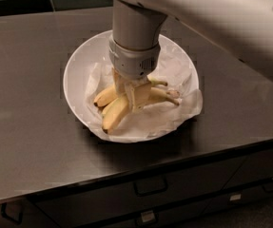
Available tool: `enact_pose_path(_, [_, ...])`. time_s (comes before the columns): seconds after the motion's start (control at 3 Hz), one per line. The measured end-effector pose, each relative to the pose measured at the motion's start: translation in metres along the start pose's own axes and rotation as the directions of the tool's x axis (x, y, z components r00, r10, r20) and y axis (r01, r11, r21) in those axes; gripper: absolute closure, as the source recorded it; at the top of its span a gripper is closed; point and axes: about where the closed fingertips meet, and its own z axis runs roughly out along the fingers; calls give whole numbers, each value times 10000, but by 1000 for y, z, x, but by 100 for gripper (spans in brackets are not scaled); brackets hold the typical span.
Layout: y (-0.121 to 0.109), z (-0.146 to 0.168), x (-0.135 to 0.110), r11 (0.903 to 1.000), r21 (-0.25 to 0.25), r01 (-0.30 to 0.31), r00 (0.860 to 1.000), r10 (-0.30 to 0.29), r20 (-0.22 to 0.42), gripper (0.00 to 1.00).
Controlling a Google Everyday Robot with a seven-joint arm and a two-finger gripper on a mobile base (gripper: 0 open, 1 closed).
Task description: Pick banana from white bowl
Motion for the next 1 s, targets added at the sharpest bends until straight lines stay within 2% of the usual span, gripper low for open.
enact_pose_path(0.33, [8,-15,-2,9983,574,-34,9997,49,-253,100])
enact_pose_path(0.67, [19,-39,-12,9910,1337,31,9973,68,-732,100])
enact_pose_path(1.0, [28,-71,-28,9779,2071,280,9905,7,-1373,100])
